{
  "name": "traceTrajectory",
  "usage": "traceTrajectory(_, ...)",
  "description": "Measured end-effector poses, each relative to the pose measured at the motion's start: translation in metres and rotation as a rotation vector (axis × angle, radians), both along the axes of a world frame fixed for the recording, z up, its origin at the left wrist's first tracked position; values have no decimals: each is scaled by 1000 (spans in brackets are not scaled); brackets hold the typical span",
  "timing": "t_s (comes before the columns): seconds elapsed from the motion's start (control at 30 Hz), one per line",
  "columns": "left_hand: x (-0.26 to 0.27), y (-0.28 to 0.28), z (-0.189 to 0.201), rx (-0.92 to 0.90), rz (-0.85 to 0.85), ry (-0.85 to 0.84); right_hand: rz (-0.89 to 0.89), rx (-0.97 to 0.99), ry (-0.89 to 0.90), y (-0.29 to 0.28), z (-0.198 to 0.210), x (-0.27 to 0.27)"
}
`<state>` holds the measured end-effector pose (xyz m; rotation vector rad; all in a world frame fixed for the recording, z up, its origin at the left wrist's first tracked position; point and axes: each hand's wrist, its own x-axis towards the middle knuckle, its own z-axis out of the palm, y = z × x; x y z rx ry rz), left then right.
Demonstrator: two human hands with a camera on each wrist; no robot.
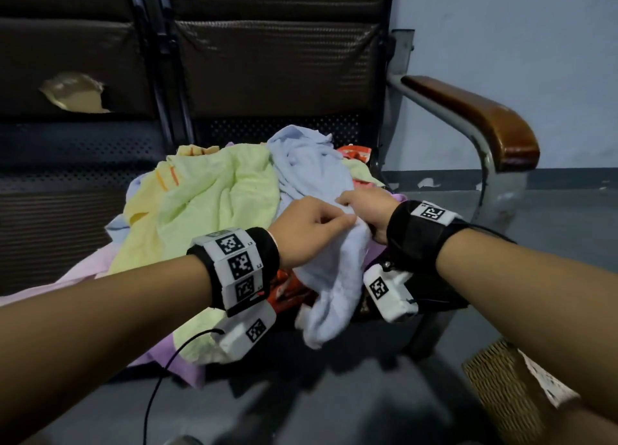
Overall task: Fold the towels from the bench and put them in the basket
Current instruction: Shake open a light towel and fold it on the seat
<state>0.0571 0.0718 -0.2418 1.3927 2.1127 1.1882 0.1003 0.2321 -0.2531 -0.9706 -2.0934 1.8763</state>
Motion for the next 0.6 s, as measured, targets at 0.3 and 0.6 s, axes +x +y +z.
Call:
traceTrajectory(0.3,-29,23,17,71,70,435,351,333,304,-9,54,48)
traceTrajectory(0.6,-18,39,41,3,235,544,253,694,53,34,63,72)
